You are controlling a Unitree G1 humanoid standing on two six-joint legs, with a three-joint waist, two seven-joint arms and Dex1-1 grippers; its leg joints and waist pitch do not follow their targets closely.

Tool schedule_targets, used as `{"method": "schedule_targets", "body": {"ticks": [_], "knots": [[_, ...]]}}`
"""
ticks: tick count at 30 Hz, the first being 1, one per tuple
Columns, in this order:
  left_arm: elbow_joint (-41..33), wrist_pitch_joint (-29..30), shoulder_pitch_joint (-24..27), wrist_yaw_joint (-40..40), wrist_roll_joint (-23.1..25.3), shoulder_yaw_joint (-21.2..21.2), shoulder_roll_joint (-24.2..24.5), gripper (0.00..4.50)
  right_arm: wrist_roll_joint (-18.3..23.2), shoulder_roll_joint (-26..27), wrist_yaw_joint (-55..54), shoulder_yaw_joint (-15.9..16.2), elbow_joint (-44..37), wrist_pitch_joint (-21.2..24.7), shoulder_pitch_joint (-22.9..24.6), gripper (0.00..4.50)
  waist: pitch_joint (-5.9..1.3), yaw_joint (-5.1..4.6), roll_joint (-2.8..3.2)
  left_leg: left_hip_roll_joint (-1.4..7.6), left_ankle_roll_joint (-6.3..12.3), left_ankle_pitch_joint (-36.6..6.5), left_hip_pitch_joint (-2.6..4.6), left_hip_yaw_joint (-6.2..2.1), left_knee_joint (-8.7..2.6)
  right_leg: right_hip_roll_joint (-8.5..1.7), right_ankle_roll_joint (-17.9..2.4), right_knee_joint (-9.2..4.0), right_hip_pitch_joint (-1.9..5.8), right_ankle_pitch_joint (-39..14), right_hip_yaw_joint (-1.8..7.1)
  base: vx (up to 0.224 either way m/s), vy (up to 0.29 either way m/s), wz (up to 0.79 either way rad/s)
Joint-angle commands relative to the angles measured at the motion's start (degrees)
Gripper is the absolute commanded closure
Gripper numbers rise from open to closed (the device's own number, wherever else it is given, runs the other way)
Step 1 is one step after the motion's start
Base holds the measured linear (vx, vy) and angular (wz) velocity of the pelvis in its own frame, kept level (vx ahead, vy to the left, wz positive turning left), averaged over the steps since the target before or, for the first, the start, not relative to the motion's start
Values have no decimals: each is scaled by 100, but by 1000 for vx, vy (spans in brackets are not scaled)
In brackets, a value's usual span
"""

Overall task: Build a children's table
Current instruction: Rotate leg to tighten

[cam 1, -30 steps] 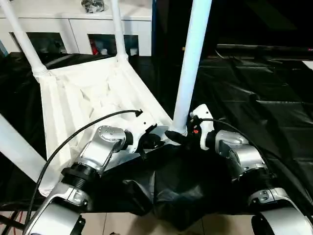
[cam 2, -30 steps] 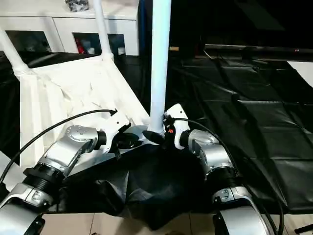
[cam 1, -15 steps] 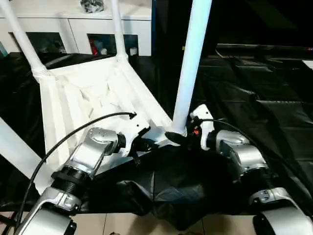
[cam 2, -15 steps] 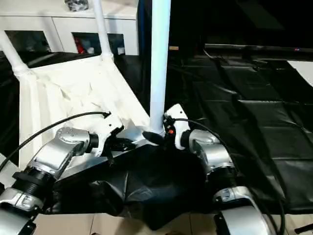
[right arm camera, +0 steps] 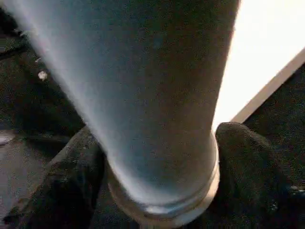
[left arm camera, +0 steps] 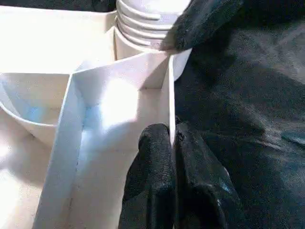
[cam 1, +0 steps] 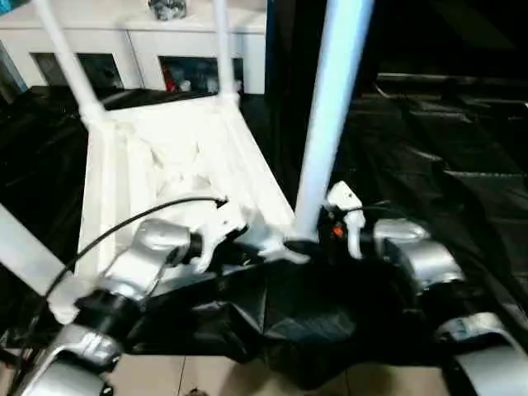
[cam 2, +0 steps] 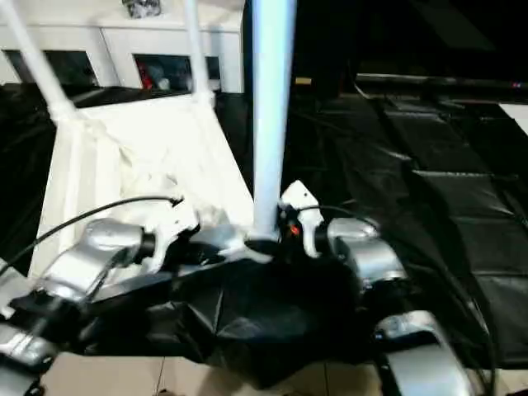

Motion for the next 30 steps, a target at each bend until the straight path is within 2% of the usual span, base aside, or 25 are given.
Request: {"method": "schedule_targets", "body": {"ticks": [1,4,8,11,14,16,18,19,20,21,22,23,24,25,27,28,29,30], "knots": [[-133,-98,140,-521,-230,-233,-93,450,-104,-53,167,156,-61,34,33,112,-346,-4,-11,109,270,-1285,5,17,-347,-295,-1306,-441,306,-1298,235,0,0,0],[-113,-116,153,-593,-229,-203,-75,450,-118,-42,216,176,-19,22,22,128,-342,-8,-23,111,241,-1348,14,13,-355,-299,-1250,-459,295,-1519,238,0,0,0],[-135,-98,170,-625,-285,-210,-53,450,-32,-2,258,155,-35,105,10,160,-350,-5,-29,113,246,-1274,12,14,-350,-296,-1270,-446,294,-1406,241,0,0,0],[-138,-47,181,-587,-322,-169,-88,450,15,17,255,152,-89,173,44,165,-352,-2,-28,109,251,-1253,14,17,-346,-297,-1277,-442,296,-1380,242,0,0,0],[5,7,114,-220,-242,-73,-280,450,105,201,-45,4,-57,265,128,166,-347,-4,-22,106,256,-1242,11,18,-348,-297,-1258,-446,290,-1414,243,0,0,0],[149,112,-12,148,-195,24,-497,450,27,423,-668,-134,164,228,130,168,-325,-23,-40,100,199,-1373,17,15,-362,-299,-1187,-477,277,-1693,244,0,0,0],[428,219,-241,799,-74,144,-843,450,-94,763,-1672,-330,510,209,96,168,-285,-65,-17,71,84,-1618,48,9,-367,-306,-1039,-552,237,-2316,233,0,0,0],[537,249,-323,1046,-24,186,-969,450,-123,875,-1981,-391,615,227,80,168,-297,-82,-30,76,-9,-1709,79,-11,-363,-319,-932,-567,229,-2572,233,0,0,0],[646,291,-399,1274,9,232,-1091,450,-148,976,-2252,-437,704,213,64,168,-296,-99,-42,65,-18,-1726,64,-15,-372,-312,-898,-575,239,-2616,224,0,0,0],[747,327,-469,1471,34,272,-1208,450,-179,1076,-2538,-481,791,196,42,168,-302,-112,-30,66,-10,-1729,44,-24,-378,-306,-841,-583,248,-2613,220,0,0,0],[747,327,-469,1471,34,272,-1208,450,-179,1076,-2538,-481,791,196,42,168,-305,-109,-22,51,21,-1788,68,-14,-360,-303,-811,-613,222,-2671,219,0,0,0],[968,360,-615,1818,124,281,-1458,450,-287,1340,-3332,-558,1066,218,-69,168,-308,-106,-11,51,30,-1791,67,-21,-360,-309,-804,-606,224,-2677,220,0,0,0],[1011,346,-641,1855,159,253,-1500,450,-317,1407,-3478,-554,1108,175,-88,168,-304,-133,-18,24,24,-1858,58,-30,-360,-298,-713,-628,215,-2910,194,0,0,0],[1080,318,-681,1909,220,202,-1565,450,-369,1520,-3707,-542,1170,89,-116,168,-310,-133,-6,27,24,-1841,50,-34,-364,-305,-686,-632,222,-2930,194,0,0,0],[1100,265,-685,1846,272,142,-1577,450,-400,1588,-3632,-496,1141,-38,-104,168,-311,-140,-3,35,66,-1889,62,-31,-361,-309,-654,-656,195,-2935,199,0,0,0],[1110,234,-681,1778,304,111,-1585,450,-377,1633,-3487,-502,1126,-64,-102,168,-311,-152,-10,34,105,-1936,43,-36,-370,-297,-646,-652,207,-2918,191,0,0,0],[1117,220,-679,1744,319,98,-1591,450,-355,1658,-3406,-515,1124,-64,-104,114,-318,-154,-5,40,129,-1929,41,-33,-371,-297,-660,-649,202,-2849,198,0,0,0],[1065,135,-640,1644,299,95,-1546,450,-271,1628,-3230,-549,1081,2,-118,100,-324,-153,-19,44,159,-1911,38,-33,-372,-296,-694,-635,209,-2762,203,0,0,0]]}}
